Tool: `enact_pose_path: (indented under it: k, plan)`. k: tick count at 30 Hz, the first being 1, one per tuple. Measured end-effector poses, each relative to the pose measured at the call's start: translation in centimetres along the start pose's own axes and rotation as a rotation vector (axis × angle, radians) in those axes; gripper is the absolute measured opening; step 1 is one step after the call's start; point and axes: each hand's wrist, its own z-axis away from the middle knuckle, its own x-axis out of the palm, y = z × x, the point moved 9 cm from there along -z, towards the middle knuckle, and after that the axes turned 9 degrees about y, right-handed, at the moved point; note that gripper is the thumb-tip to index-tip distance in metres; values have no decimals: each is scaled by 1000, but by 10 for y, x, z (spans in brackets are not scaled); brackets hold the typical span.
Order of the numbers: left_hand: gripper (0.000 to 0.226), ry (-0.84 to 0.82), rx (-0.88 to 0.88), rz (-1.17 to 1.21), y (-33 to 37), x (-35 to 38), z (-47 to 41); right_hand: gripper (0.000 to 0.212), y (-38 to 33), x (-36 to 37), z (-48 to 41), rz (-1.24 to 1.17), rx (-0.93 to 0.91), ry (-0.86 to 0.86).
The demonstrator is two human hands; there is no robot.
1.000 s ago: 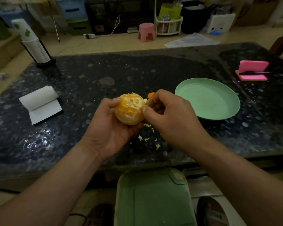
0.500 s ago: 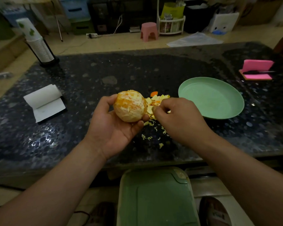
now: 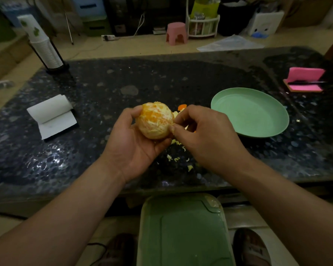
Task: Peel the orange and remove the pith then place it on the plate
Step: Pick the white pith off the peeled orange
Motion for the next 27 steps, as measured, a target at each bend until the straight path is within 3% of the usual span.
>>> enact_pose_path:
  k: [12,27]
  plan:
    - [58,48,94,-133,5,0,0,8,4,3,0,42,0,-30]
    - [56,-24,-3,18,-1,4,4,7,-5,-12,-1,-75,-34,56]
